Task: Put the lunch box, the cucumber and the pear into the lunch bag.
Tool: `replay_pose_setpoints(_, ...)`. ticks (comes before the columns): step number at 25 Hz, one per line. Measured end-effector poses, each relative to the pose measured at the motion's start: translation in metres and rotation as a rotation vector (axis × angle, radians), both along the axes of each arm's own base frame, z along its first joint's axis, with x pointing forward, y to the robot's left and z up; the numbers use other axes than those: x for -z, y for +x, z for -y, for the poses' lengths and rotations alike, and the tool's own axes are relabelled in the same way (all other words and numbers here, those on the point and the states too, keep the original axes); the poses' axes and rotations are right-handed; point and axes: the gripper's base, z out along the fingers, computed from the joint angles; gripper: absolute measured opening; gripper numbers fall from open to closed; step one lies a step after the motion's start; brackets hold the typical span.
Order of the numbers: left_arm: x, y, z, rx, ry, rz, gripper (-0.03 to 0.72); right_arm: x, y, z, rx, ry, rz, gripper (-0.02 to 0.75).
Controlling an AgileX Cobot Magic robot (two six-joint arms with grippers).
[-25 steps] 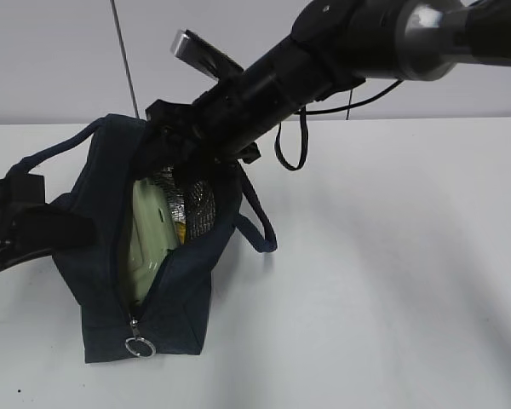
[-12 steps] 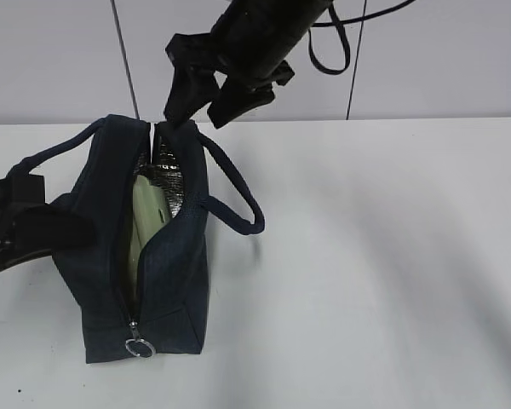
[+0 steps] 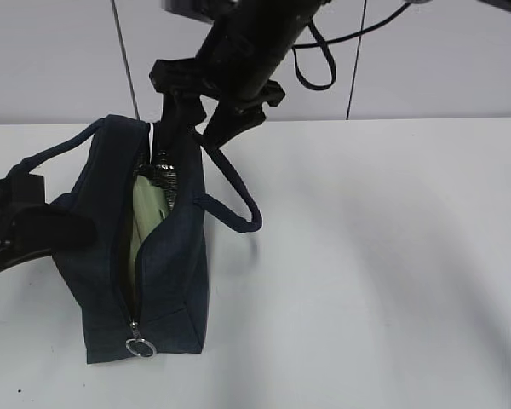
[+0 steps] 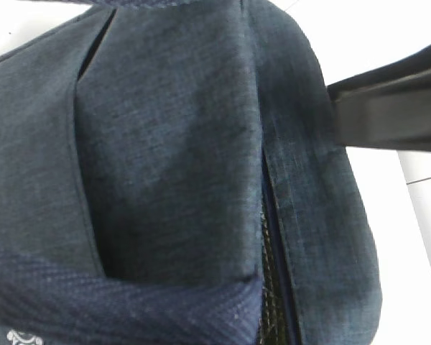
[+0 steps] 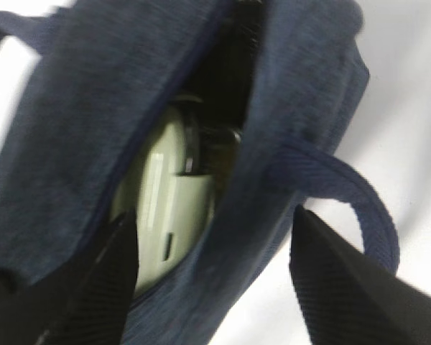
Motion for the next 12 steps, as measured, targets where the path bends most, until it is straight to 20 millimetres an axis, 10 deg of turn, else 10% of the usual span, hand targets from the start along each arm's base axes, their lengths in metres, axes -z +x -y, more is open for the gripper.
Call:
replay_pose_setpoints(5, 0.000, 0.000, 0.000, 0.000, 0.000, 0.000, -0.019, 0.029, 0.008, -0.004, 0.020, -0.035, -0.061, 0.467)
replay_pose_setpoints(12, 0.000, 0.000, 0.000, -0.005, -0.007, -0.001, -0.019, 0.032, 0.010, -0.001, 0.018, -0.070, -0.045, 0.026)
